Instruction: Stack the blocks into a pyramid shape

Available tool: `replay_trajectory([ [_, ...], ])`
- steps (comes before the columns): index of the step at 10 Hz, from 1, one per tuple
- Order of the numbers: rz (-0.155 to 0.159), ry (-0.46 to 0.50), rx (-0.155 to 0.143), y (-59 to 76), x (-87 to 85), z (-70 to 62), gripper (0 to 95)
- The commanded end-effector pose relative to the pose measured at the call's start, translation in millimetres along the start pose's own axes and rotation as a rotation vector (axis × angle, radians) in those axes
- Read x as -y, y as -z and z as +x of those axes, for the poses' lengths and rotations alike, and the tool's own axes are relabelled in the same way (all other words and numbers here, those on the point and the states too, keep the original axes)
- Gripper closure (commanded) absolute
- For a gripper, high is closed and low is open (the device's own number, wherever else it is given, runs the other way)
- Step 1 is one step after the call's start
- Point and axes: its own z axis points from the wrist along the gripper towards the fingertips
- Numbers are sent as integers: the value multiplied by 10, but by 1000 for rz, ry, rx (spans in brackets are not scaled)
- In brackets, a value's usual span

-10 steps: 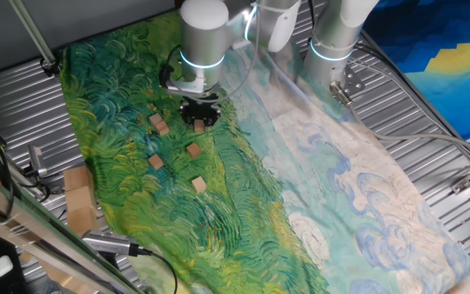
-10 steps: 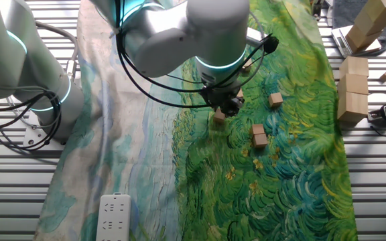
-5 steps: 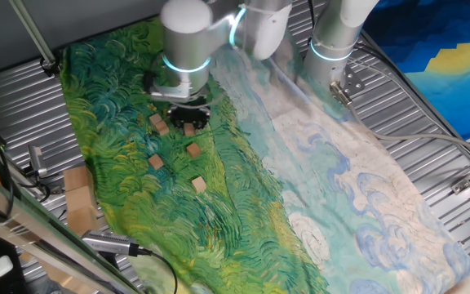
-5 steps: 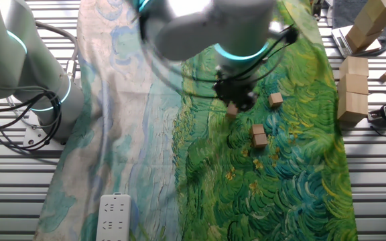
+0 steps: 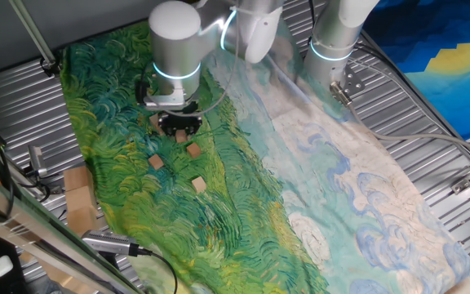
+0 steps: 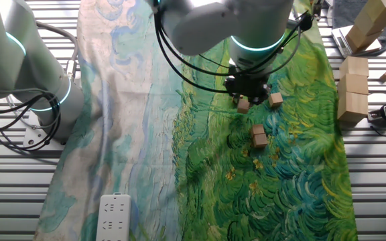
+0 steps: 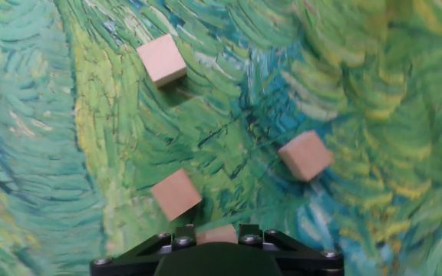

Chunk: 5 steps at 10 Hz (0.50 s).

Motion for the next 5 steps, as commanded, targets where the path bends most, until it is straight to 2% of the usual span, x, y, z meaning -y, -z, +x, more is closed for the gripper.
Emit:
replay_trajectory([
  [1,2,57,2,-61,87,7,950],
  [3,1,87,23,-88,195,51,950],
  [5,0,98,24,-62,273,73,950],
])
